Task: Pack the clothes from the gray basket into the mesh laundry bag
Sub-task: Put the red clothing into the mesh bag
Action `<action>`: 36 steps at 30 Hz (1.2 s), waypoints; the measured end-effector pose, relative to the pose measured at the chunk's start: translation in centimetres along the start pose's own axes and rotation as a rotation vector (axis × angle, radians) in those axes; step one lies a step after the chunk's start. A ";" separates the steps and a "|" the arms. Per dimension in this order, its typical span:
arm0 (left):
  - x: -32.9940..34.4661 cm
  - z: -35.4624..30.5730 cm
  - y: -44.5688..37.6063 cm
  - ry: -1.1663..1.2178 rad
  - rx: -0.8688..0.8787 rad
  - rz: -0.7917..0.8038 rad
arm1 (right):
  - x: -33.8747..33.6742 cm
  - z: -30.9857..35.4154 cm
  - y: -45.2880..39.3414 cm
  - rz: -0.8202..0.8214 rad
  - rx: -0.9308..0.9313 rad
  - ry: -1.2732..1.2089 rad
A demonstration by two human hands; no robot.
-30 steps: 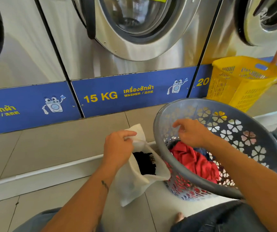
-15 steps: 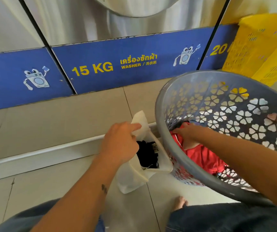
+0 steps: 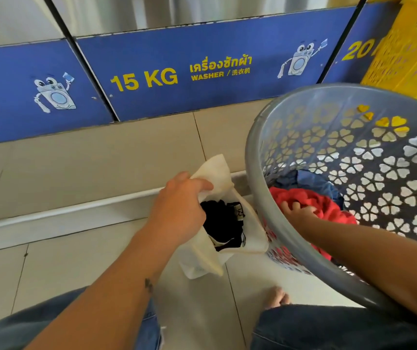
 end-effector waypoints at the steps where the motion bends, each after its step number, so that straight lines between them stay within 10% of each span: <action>1: 0.1 0.0 0.2 -0.009 0.007 0.012 | 0.2 0.1 0.3 0.003 -0.001 0.019; 12: -0.3 0.3 -0.2 0.001 0.076 -0.008 | -3.8 -0.3 1.6 -0.140 -0.166 0.110; 19: -2.1 0.7 0.0 0.166 0.029 -0.058 | -9.2 -6.7 4.8 -0.199 -0.147 -0.539; 36: -11.2 -3.5 5.3 0.528 0.235 -0.335 | -21.2 -8.8 29.9 -1.273 -0.008 -1.446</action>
Point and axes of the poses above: each hand's wrist, its own y-axis away from the middle knuckle, its own x-axis out of the palm, z = x × y, the point moved 6 cm from there along -y, towards the middle knuckle, and after that the axes turned 4 degrees about y, right-handed, at the moved point
